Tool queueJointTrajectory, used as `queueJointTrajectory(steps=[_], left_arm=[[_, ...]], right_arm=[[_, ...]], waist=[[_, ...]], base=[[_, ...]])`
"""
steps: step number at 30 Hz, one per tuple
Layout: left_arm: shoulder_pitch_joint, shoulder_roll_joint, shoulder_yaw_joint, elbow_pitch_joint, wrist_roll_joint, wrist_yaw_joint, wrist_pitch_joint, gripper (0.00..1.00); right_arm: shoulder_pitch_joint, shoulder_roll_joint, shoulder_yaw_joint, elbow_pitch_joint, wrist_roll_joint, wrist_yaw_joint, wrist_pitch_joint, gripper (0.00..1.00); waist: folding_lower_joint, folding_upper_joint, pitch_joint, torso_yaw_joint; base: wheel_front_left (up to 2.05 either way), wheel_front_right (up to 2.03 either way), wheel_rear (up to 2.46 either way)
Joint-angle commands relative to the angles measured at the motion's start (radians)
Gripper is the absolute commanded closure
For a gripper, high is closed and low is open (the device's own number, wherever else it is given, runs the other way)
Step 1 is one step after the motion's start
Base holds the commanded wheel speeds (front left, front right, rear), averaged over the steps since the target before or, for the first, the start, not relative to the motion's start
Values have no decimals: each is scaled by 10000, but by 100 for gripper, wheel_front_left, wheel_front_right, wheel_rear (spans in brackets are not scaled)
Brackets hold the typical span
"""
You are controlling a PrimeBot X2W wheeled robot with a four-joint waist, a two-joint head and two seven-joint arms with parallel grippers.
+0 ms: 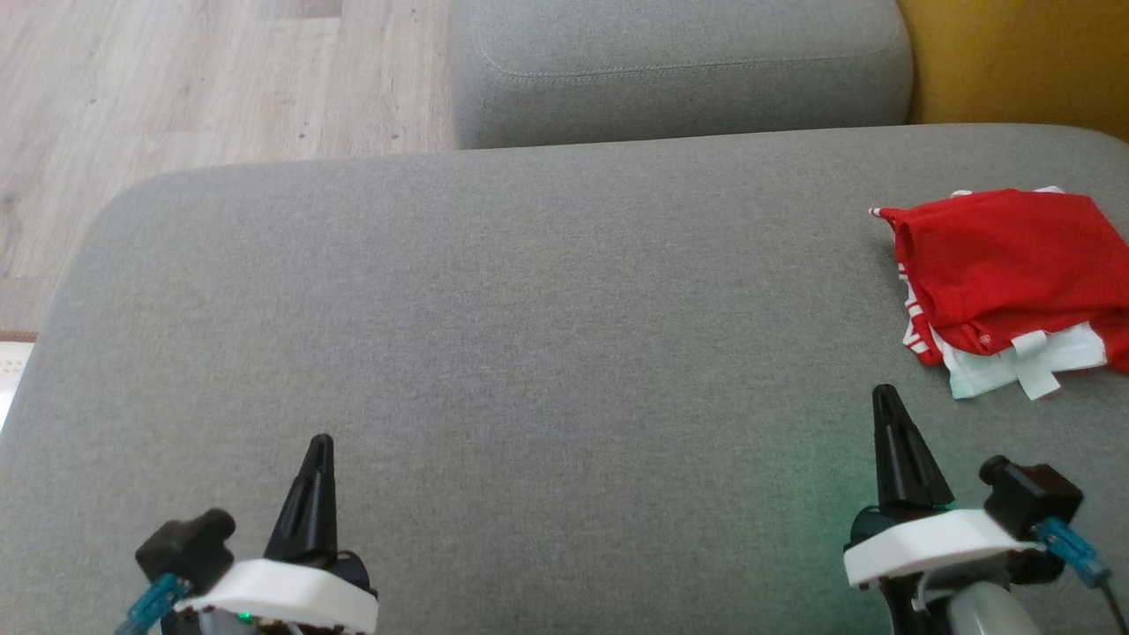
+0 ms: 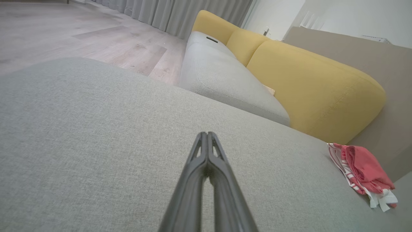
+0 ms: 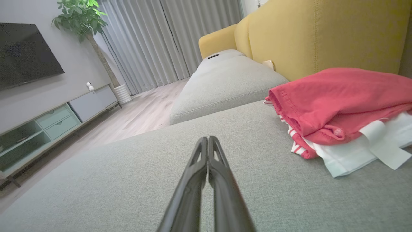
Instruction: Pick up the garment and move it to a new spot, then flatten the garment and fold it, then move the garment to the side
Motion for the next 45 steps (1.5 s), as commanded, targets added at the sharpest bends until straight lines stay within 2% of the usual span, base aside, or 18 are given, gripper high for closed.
queueJointTrajectory(steps=[1, 45], left_arm=[[-499, 20, 107, -296, -201, -32, 45, 100], [-1047, 89, 867, -19, -4462, -211, 1251, 100]], right_arm=[[-448, -36, -58, -356, 249, -1, 74, 100], [-635, -124, -587, -490, 4976, -4, 1234, 100]], waist=[[0, 0, 2, -1], [0, 0, 91, -61]], base=[[0, 0, 0], [0, 0, 0]])
